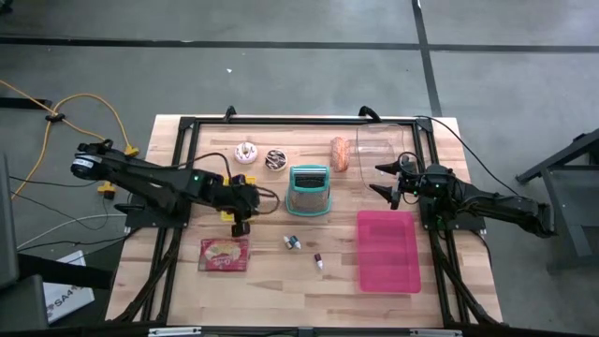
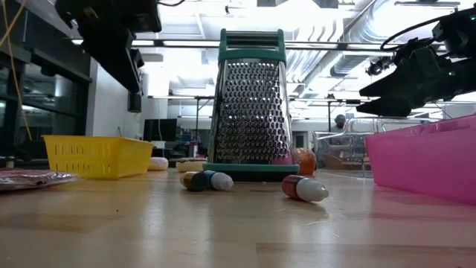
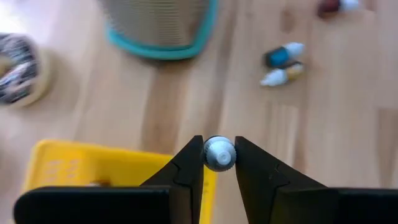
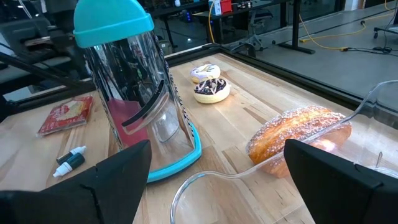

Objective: Pick & Place Food Item
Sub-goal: Put the black food coloring bottle into the yellow bin

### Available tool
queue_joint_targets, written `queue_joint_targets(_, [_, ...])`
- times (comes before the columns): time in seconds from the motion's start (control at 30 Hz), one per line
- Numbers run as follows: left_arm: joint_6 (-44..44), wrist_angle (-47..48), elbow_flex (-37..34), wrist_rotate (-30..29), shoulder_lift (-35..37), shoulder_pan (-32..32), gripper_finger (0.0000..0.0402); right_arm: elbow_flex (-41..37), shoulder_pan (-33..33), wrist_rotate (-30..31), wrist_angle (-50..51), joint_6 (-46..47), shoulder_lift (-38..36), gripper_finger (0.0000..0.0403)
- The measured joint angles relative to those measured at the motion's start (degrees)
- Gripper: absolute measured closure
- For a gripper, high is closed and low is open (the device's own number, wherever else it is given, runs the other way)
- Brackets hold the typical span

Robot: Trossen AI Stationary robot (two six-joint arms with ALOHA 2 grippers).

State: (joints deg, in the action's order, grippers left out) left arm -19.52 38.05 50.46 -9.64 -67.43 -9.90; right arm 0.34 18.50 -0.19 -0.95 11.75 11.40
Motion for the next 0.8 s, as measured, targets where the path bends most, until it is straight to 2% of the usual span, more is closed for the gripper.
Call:
queue_joint_targets(0.47, [-10.82, 9.64, -0.53, -10.13, 5.74, 0.41, 0.0330, 0.00, 0.01, 0.00, 0.00, 0.02, 0.02, 0.0046])
queue_joint_targets(0.8, [-15.68, 9.23, -5.83, -11.80, 12.56, 0.18, 0.0330, 0.00, 0.01, 0.00, 0.00, 0.01, 0.02, 0.0046])
